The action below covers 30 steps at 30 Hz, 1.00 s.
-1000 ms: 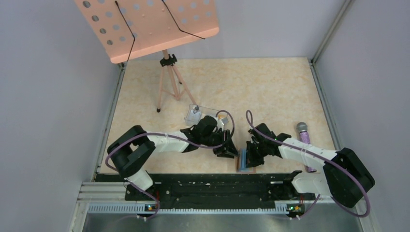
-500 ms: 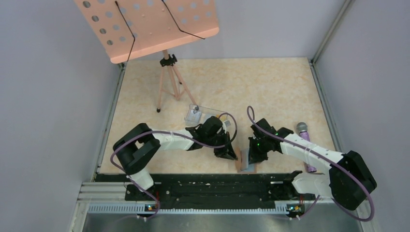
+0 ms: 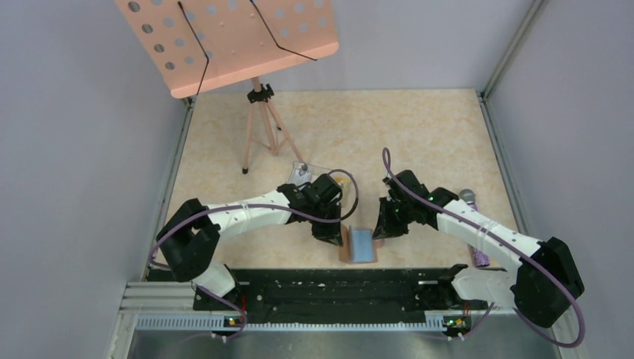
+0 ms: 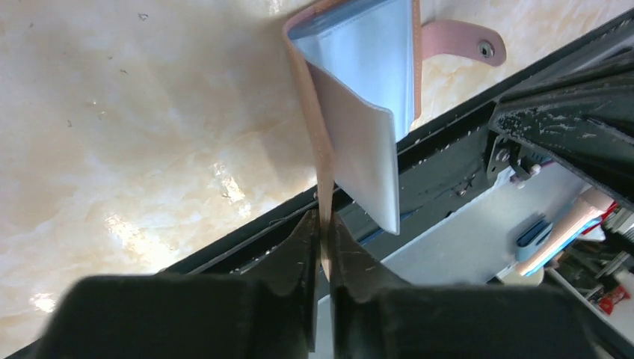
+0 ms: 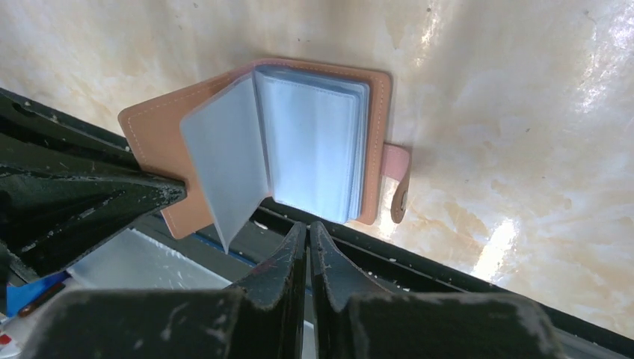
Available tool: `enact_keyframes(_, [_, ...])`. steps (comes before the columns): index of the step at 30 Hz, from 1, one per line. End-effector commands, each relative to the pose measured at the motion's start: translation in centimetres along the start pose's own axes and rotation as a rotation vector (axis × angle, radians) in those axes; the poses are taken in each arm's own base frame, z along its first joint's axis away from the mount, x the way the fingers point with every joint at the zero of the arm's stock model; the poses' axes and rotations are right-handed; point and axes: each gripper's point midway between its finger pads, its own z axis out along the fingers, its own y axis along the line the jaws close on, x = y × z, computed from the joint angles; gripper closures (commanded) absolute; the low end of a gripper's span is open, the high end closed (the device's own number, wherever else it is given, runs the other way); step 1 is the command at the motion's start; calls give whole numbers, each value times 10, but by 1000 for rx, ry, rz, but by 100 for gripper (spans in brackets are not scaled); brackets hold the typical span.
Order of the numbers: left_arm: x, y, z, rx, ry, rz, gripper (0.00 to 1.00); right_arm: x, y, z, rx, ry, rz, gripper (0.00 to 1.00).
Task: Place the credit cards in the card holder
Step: Close the card holder at the center of the board.
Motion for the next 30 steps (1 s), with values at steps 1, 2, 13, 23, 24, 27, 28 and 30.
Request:
enact_keyframes(1, [-3,-8,-3,8,13,40,82,-13,17,-10,-60,-44,-5,95])
enact_keyframes(2, [-4,-14,-1,35,17,42,78,-13,17,-10,-63,-44,0,95])
enact_keyframes(13, [-18,-88,19,387,33,-6,60,-12,7,-12,-108,-53,73,95])
enact_keyframes(23, [-22,-88,46,428,48,-50,53,-14,-15,-13,-88,-58,114,95])
enact_keyframes(24, [-22,-88,48,435,49,-54,53,-14,-18,-13,-80,-59,119,95])
enact_keyframes(27, [-20,-89,52,450,63,-58,51,-13,-25,-12,-69,-57,132,95])
enact_keyframes(28, [-19,-88,53,449,67,-60,51,-13,-26,-11,-66,-58,130,96])
enact_keyframes(30, [-17,-86,57,457,75,-68,51,-13,-28,-10,-58,-56,128,96])
